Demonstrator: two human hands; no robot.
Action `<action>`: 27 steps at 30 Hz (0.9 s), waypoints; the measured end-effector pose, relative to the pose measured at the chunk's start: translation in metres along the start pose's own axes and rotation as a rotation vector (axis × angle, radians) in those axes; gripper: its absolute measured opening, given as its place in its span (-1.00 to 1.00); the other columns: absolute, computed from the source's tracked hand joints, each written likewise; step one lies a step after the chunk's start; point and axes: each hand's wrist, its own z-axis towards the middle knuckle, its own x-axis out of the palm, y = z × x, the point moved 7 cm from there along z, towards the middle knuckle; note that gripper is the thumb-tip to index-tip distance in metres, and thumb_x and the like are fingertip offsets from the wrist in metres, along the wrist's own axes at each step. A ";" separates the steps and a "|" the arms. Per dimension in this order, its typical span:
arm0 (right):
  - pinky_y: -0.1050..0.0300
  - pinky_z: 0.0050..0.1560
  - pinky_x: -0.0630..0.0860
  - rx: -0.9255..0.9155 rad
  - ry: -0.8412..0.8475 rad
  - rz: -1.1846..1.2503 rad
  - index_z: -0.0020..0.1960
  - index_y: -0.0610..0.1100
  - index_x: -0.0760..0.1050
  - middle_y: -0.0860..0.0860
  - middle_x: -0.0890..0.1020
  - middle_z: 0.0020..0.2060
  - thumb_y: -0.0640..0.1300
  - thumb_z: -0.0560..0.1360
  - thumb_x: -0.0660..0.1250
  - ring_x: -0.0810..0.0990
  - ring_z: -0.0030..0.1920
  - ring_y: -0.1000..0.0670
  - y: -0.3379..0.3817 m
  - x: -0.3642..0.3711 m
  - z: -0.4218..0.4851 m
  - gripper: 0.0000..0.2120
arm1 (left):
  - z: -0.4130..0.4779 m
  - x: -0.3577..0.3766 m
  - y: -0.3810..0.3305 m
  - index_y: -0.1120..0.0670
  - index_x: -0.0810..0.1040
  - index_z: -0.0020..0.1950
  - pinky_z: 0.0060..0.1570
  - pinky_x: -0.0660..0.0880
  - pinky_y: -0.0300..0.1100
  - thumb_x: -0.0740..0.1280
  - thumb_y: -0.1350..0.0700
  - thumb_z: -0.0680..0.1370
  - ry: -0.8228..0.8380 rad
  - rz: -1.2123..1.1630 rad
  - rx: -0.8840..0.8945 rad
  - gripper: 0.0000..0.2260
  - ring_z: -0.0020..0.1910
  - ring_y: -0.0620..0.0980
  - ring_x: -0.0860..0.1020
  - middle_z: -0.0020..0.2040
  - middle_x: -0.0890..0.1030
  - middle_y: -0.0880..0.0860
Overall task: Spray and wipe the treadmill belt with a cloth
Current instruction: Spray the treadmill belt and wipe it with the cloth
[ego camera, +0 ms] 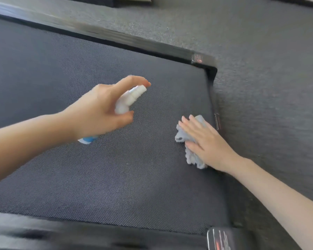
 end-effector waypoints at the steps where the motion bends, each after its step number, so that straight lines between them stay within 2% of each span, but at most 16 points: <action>1: 0.07 0.51 -0.13 -0.013 0.000 -0.010 0.50 0.14 -0.07 0.21 0.00 0.51 0.19 0.55 -0.12 -0.17 0.51 0.21 0.010 0.003 -0.015 -0.47 | -0.001 -0.002 -0.002 -0.24 0.31 0.25 -0.33 0.51 -0.03 0.33 0.18 0.42 -0.004 0.001 0.008 -0.50 -0.41 -0.01 0.46 -0.40 0.49 0.03; 5: 0.03 0.50 -0.11 -0.141 0.021 -0.047 0.54 0.07 -0.02 0.16 0.04 0.53 0.11 0.57 0.02 -0.11 0.53 0.11 0.064 0.018 -0.059 -0.43 | -0.006 -0.009 -0.009 -0.22 0.31 0.27 -0.28 0.54 0.01 0.32 0.19 0.41 -0.016 -0.011 0.020 -0.49 -0.42 0.03 0.49 -0.34 0.52 0.02; 9: 0.07 0.50 -0.13 -0.220 0.024 -0.094 0.55 0.01 0.00 0.15 0.02 0.53 0.10 0.58 0.03 -0.08 0.53 0.10 0.082 0.025 -0.058 -0.43 | -0.015 -0.013 -0.007 -0.20 0.31 0.27 -0.27 0.51 -0.03 0.28 0.13 0.38 -0.016 -0.015 0.041 -0.51 -0.41 -0.01 0.46 -0.35 0.51 0.02; 12: 0.01 0.49 -0.07 -0.054 -0.063 -0.126 0.54 -0.02 0.01 0.12 0.05 0.53 0.15 0.56 -0.08 -0.07 0.53 0.10 0.051 0.014 -0.021 -0.42 | -0.024 -0.018 0.006 -0.20 0.32 0.27 -0.25 0.51 -0.03 0.33 0.19 0.42 -0.009 -0.012 0.015 -0.50 -0.36 -0.02 0.46 -0.31 0.52 0.00; 14: 0.01 0.51 -0.13 0.129 -0.099 -0.083 0.54 0.01 -0.07 0.15 -0.03 0.53 0.19 0.56 -0.17 -0.13 0.53 0.12 0.021 0.006 0.014 -0.41 | -0.032 -0.024 0.014 -0.22 0.32 0.27 -0.30 0.48 -0.06 0.30 0.13 0.39 -0.015 -0.014 0.007 -0.50 -0.37 -0.05 0.46 -0.33 0.52 0.01; 16: 0.00 0.50 -0.16 0.293 -0.098 -0.084 0.55 0.01 -0.10 0.13 -0.06 0.54 0.14 0.61 -0.14 -0.15 0.53 0.10 -0.002 0.003 0.051 -0.46 | -0.041 -0.031 0.023 -0.23 0.31 0.27 -0.28 0.49 -0.04 0.27 0.09 0.35 -0.019 -0.023 -0.011 -0.49 -0.38 -0.04 0.48 -0.32 0.54 0.05; 18: -0.06 0.49 -0.08 0.424 -0.127 -0.142 0.55 -0.05 -0.04 0.05 0.00 0.55 0.09 0.63 -0.12 -0.07 0.54 0.02 -0.016 -0.003 0.084 -0.48 | -0.048 -0.034 0.032 -0.23 0.31 0.27 -0.23 0.52 0.00 0.27 0.08 0.35 -0.025 -0.024 -0.024 -0.48 -0.35 -0.01 0.50 -0.29 0.57 0.06; 20: -0.11 0.47 0.02 0.473 -0.153 -0.200 0.53 -0.09 0.03 -0.01 0.07 0.54 0.06 0.63 -0.10 0.02 0.52 -0.07 -0.012 -0.004 0.104 -0.50 | -0.055 -0.036 0.040 -0.22 0.31 0.28 -0.21 0.52 0.01 0.28 0.08 0.34 -0.030 -0.015 -0.027 -0.48 -0.34 -0.01 0.51 -0.29 0.57 0.06; 23: -0.09 0.48 -0.01 0.354 -0.139 -0.149 0.54 -0.09 0.03 -0.01 0.07 0.54 0.05 0.61 -0.14 0.01 0.53 -0.07 0.033 0.007 0.103 -0.48 | -0.062 -0.036 0.048 -0.24 0.31 0.26 -0.25 0.50 -0.05 0.28 0.07 0.34 -0.021 -0.014 -0.031 -0.48 -0.35 -0.07 0.50 -0.31 0.55 0.02; 25: -0.08 0.47 0.02 0.112 -0.174 -0.154 0.52 -0.14 0.12 -0.06 0.17 0.51 0.06 0.57 -0.13 0.10 0.52 -0.11 0.092 0.016 0.081 -0.43 | -0.065 -0.037 0.049 -0.24 0.31 0.26 -0.30 0.45 -0.13 0.28 0.07 0.34 -0.004 -0.021 -0.022 -0.49 -0.33 -0.11 0.48 -0.34 0.52 -0.03; 27: -0.08 0.45 0.02 -0.122 -0.151 -0.143 0.50 -0.14 0.20 -0.05 0.25 0.48 0.04 0.57 -0.01 0.15 0.50 -0.12 0.153 0.028 0.047 -0.46 | -0.069 -0.039 0.051 -0.24 0.31 0.26 -0.32 0.41 -0.22 0.29 0.08 0.35 0.007 -0.034 -0.013 -0.49 -0.31 -0.14 0.48 -0.35 0.51 -0.04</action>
